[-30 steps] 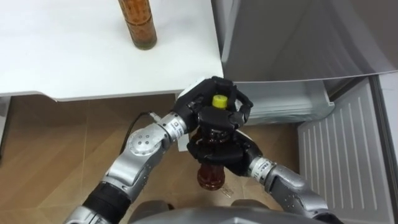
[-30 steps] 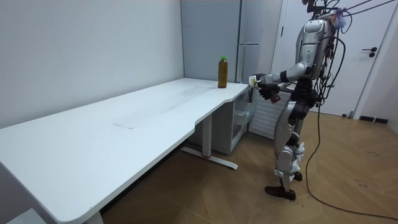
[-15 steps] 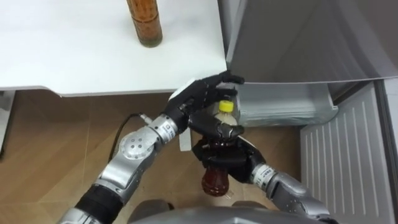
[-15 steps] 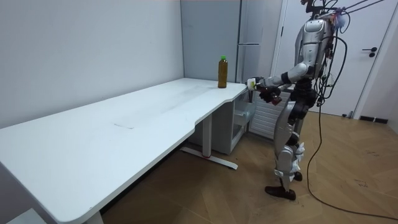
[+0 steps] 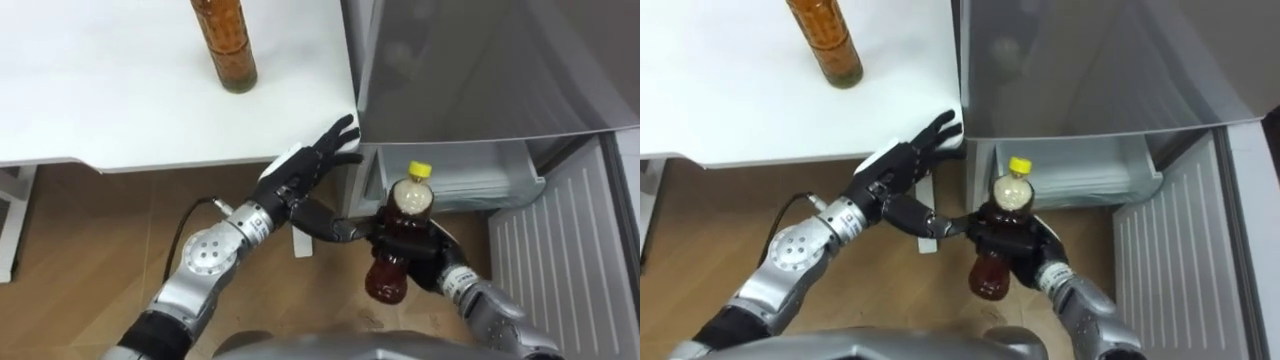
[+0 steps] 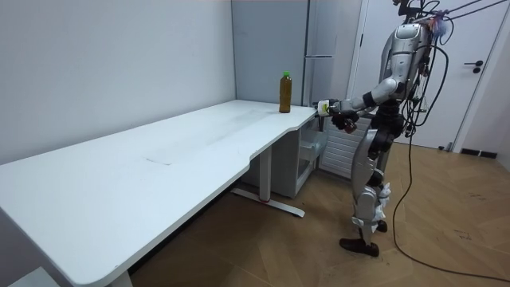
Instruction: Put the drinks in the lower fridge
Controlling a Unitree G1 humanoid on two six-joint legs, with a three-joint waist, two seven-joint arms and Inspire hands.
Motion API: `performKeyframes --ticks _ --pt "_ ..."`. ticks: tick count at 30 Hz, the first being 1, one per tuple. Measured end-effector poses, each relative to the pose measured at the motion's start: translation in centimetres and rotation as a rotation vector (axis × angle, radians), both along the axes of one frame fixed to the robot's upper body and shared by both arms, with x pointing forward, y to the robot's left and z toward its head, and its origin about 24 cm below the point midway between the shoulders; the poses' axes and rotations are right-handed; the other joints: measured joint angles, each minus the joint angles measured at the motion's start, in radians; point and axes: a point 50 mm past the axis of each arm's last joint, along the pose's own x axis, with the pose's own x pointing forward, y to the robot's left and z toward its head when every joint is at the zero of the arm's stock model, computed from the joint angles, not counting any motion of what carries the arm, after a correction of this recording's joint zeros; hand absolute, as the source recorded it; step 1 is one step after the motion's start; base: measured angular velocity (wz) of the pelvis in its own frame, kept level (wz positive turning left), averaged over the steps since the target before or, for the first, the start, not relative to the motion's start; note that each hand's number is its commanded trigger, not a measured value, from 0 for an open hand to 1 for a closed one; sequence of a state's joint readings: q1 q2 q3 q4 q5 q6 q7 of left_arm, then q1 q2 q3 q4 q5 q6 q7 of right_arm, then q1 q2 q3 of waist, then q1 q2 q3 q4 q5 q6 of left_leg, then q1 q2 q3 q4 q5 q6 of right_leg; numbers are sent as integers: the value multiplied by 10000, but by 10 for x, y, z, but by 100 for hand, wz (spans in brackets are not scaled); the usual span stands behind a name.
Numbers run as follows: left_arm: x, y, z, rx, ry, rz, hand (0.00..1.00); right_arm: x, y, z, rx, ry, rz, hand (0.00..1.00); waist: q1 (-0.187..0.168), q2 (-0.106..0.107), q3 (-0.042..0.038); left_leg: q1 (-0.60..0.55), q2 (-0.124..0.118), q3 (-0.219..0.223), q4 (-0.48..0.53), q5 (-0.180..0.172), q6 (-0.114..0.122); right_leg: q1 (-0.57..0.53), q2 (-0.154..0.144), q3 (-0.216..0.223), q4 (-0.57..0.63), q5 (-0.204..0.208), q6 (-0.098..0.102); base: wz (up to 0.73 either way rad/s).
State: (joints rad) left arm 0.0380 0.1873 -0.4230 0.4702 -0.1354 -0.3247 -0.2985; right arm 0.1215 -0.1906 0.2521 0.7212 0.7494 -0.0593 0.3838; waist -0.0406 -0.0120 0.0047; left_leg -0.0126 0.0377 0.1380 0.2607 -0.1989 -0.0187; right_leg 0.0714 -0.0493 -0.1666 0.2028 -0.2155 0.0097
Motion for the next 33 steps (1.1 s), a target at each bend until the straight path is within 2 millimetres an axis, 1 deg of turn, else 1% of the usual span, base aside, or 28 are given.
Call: performKeyframes --ticks 2,4,9,11,12,14,17,21,25,29,30,31,33 --pt "-1 3 -2 137 -84 33 0 -1 -4 -2 -71 185 -510 100 123 -13 -18 80 -19 19 -103 60 -9 -5 -7 22 -10 -14 -17 -5" --pt "-1 7 -3 135 -105 244 0 -2 -7 -3 -182 344 -813 100 180 -21 -12 78 -16 15 -118 86 -15 -12 -4 3 -16 -17 -22 0" --pt "-5 23 -6 55 -139 1063 0 -1 -16 -3 -520 455 -1481 100 181 -42 -28 90 -48 -15 -327 195 -35 -20 -10 -27 -147 -9 -46 0" --pt "-7 22 -6 -43 -141 1107 0 -1 -20 -3 -639 505 -1767 100 202 -45 -36 87 -54 -41 -368 199 -42 -18 -10 -71 -159 -8 -48 3" --pt "-8 22 -7 -99 -113 1068 0 -2 -24 -3 -711 547 -1997 100 220 -44 -58 82 -65 -67 -387 199 -42 3 -15 -110 -154 -5 -51 7" --pt "-8 24 -6 -132 -96 1063 0 -3 -28 -2 -764 606 -2360 100 240 -47 -69 77 -67 -69 -398 199 -43 7 -18 -124 -161 -5 -53 2" --pt "-10 27 -7 -175 -139 1166 0 -4 -37 -1 -473 648 -3361 100 245 -43 -73 78 -67 -56 -429 199 -43 -7 -18 -131 -171 -4 -53 0" --pt "-16 32 -8 -217 -165 1423 0 -5 -50 1 -679 696 -4283 100 295 -37 -82 95 -65 -37 -502 209 -60 -34 -16 -142 -168 -5 -53 -1" --pt "-20 38 -9 -210 -184 1682 0 -7 -54 0 -782 785 -4522 100 337 -59 -92 96 -65 -37 -557 221 -77 -60 -10 -151 -179 -5 -53 0" --pt "-31 49 -10 -179 -139 2260 0 -16 -61 -6 -1023 1228 -4883 100 274 -178 -154 61 -85 -82 -581 226 -72 -58 -27 -236 -203 -6 -51 5" --pt "-35 55 -13 41 79 2474 0 -18 -64 -7 -1138 1353 -5020 100 268 -213 -170 64 -90 -85 -583 226 -72 -52 -31 -255 -204 -6 -50 0" --pt "-39 61 -17 179 288 2622 0 -18 -65 -7 -1189 1405 -5091 100 250 -219 -166 64 -90 -89 -584 226 -72 -52 -30 -266 -203 -7 -50 3" --pt "-42 82 -14 680 71 3096 0 -20 -68 -9 -1293 1553 -5313 100 207 -256 -156 40 -89 -106 -579 228 -73 -55 -29 -308 -192 -7 -49 4"
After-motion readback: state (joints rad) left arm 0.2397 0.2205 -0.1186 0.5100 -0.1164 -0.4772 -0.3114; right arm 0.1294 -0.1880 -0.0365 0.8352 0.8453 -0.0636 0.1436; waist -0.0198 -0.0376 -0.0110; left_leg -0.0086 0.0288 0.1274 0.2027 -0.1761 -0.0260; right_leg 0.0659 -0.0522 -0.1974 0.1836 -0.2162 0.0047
